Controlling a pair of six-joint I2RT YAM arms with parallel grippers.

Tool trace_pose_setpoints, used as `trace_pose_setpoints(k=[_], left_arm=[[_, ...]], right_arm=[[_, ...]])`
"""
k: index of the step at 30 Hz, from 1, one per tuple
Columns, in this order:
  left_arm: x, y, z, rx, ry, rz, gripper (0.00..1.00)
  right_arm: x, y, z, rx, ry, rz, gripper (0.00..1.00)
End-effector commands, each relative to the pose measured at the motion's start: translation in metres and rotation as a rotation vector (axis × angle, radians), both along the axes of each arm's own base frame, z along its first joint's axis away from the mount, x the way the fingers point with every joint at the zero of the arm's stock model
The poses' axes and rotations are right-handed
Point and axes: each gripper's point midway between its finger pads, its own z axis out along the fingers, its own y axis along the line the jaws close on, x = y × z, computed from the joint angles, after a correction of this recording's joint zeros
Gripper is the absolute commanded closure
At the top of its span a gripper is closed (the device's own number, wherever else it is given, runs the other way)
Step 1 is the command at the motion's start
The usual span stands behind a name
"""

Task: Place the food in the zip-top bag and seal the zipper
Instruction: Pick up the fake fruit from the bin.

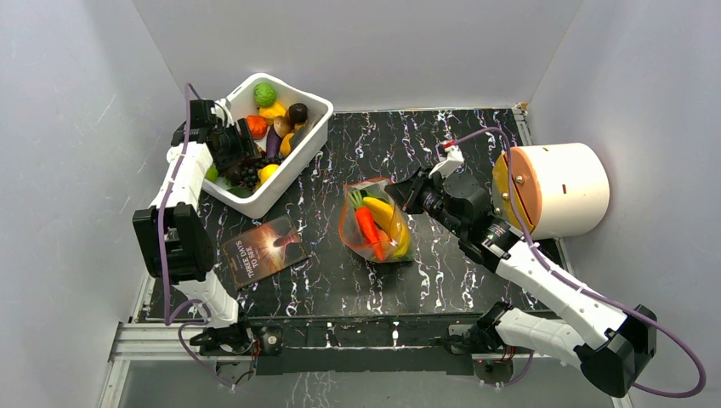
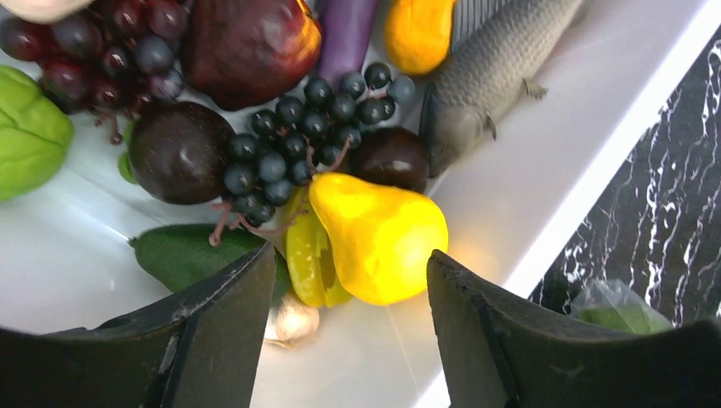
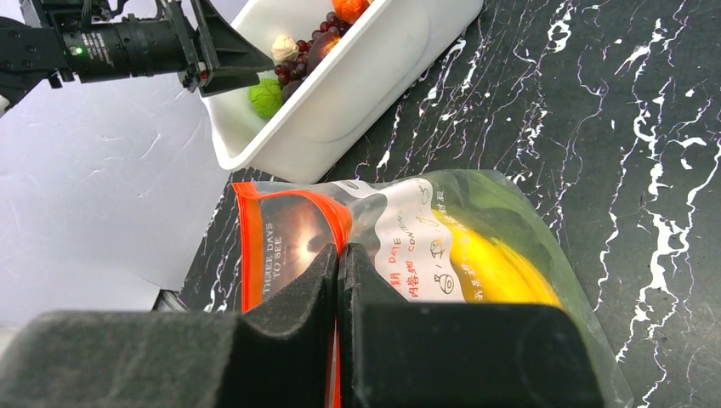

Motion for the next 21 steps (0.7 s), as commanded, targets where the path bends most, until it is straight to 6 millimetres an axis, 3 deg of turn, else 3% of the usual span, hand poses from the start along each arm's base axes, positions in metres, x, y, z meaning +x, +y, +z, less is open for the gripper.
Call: trace_pose_setpoints(k=[1,9,21], left_arm=[[0.026,0.019,0.013,0.076,-0.059,0.039,0.34],[0.067,0.029,-0.014,0.082,-0.041,0.085,0.29],[0.106,0.037,-0.058,0.109,0.012,0.064,0.23]], right_arm=[[0.006,0.0,0.054,0.095,-0.134,-0.012,1.0],[0.009,0.004,0.054,0.063,-0.137,0.002,1.0],[0.02,0.006,0.058,-0.012,-0.157,-0.008,1.0]])
